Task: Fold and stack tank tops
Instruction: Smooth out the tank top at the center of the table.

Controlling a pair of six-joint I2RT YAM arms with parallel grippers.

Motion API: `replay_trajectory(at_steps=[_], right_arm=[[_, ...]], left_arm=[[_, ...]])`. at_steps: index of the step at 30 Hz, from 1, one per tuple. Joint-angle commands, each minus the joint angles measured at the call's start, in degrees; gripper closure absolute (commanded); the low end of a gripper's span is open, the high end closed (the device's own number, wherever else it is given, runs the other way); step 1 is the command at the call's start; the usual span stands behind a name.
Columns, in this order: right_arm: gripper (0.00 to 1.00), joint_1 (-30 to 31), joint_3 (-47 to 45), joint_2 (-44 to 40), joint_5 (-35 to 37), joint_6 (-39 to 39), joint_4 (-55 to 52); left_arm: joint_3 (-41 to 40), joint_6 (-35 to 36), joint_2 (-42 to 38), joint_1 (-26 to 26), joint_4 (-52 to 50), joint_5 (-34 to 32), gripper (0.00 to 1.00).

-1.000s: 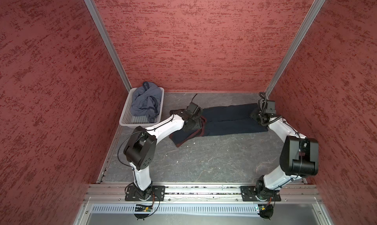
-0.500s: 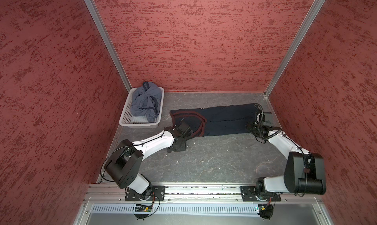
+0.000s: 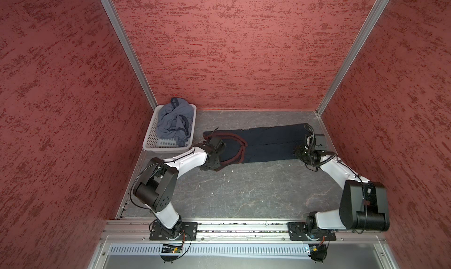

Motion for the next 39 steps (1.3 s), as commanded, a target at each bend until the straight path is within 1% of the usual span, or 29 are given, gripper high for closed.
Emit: replay_trajectory(at_steps=[1, 7, 11, 14, 20, 24, 29, 32, 36, 37, 39], right_arm=[[0.47, 0.4, 1.4, 1.4, -0.7, -0.6, 1.1], [0.46, 0.4, 3.2, 3.4, -1.0, -0.2, 1.1], [0.46, 0.4, 3.4, 3.5, -1.0, -0.1, 1.0], [0.46, 0.5, 3.5, 4.3, -1.0, -0.1, 1.4], [0.46, 1.0, 6.8, 9.6, -1.2, -0.3, 0.8], [0.46, 0.9, 10.1, 14.7, 2.8, -0.2, -0.6], [0.46, 0.6, 13.5, 21.1, 9.2, 0.3, -3.6], [0.46, -0.3, 13.9, 22.5, 10.1, 1.1, -3.5], [0.46, -0.9, 14.3, 23.2, 12.3, 0.9, -4.3], [0.46, -1.0, 14.3, 23.0, 12.2, 0.7, -4.1], [0.46, -1.0, 13.9, 22.2, 11.0, 0.4, -3.3]], left_arm=[[1.9, 1.8, 2.2, 2.1, 1.5, 0.6, 0.73], [2.9, 3.4, 5.0, 5.2, 3.5, 3.1, 0.83], [2.7, 4.3, 4.3, 5.3, 3.4, 1.8, 0.82], [2.8, 4.9, 4.5, 6.6, 3.9, 3.8, 0.85], [5.8, 4.6, 3.7, 8.5, 3.6, 4.7, 0.87], [8.4, 3.5, 4.2, 10.6, 3.5, 7.1, 0.89], [8.2, 1.7, 5.7, 14.1, 4.1, 10.2, 0.89], [8.0, 1.4, 7.1, 16.1, 4.2, 10.6, 0.87], [8.7, 1.9, 9.8, 17.7, 4.1, 10.7, 0.78], [9.0, 2.2, 10.5, 17.7, 3.8, 10.4, 0.75], [9.8, 3.1, 11.0, 17.5, 3.0, 8.9, 0.63]])
